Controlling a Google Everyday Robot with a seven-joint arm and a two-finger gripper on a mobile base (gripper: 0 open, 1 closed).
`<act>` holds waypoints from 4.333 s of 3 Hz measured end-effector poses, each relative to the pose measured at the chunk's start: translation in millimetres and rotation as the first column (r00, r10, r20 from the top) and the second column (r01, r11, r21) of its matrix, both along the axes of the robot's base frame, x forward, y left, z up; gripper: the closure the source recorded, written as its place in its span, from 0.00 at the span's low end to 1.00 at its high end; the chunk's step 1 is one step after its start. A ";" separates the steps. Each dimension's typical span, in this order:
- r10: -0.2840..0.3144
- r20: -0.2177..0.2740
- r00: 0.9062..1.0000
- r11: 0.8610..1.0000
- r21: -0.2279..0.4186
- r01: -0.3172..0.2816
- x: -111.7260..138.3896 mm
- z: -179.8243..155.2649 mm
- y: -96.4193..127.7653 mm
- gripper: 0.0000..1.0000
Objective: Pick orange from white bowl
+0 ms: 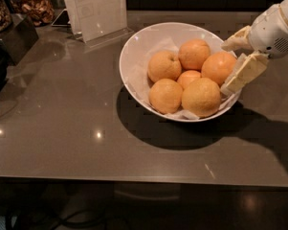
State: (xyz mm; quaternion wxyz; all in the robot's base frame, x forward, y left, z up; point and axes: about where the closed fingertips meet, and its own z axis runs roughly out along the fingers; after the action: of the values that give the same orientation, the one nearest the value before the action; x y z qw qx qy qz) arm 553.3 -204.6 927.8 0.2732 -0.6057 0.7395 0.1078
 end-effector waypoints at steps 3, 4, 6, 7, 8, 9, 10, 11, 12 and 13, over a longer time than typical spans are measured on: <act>0.041 -0.045 0.998 0.999 0.023 -0.040 8.0 -32.1 -5.8 0.20; 0.039 -0.045 0.998 0.999 0.030 -0.038 8.6 -35.4 -6.9 0.39; 0.015 0.036 0.999 0.999 0.046 -0.017 3.8 -10.9 -4.7 0.85; -0.019 0.098 0.995 0.996 0.093 0.009 -0.3 15.7 -4.6 1.00; -0.026 0.126 0.992 0.976 0.217 -0.002 -13.0 39.3 -4.0 1.00; -0.026 0.077 0.997 0.921 0.389 -0.006 -41.2 44.9 5.2 1.00; 0.009 0.034 0.999 0.852 0.523 -0.025 -68.3 46.7 20.6 1.00; 0.009 0.034 0.999 0.852 0.523 -0.025 -68.4 46.7 20.6 1.00; 0.042 -0.013 0.999 0.866 0.499 -0.030 -85.9 36.7 41.9 1.00; 0.091 -0.085 0.992 0.857 0.515 -0.034 -120.2 20.9 73.2 1.00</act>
Offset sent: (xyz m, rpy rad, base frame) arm 0.0062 -0.0081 -0.0306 0.0187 0.0443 0.0483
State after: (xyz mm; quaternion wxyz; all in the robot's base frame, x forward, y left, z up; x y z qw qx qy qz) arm 433.1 -131.4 948.7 0.3808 -0.5285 0.6777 0.3413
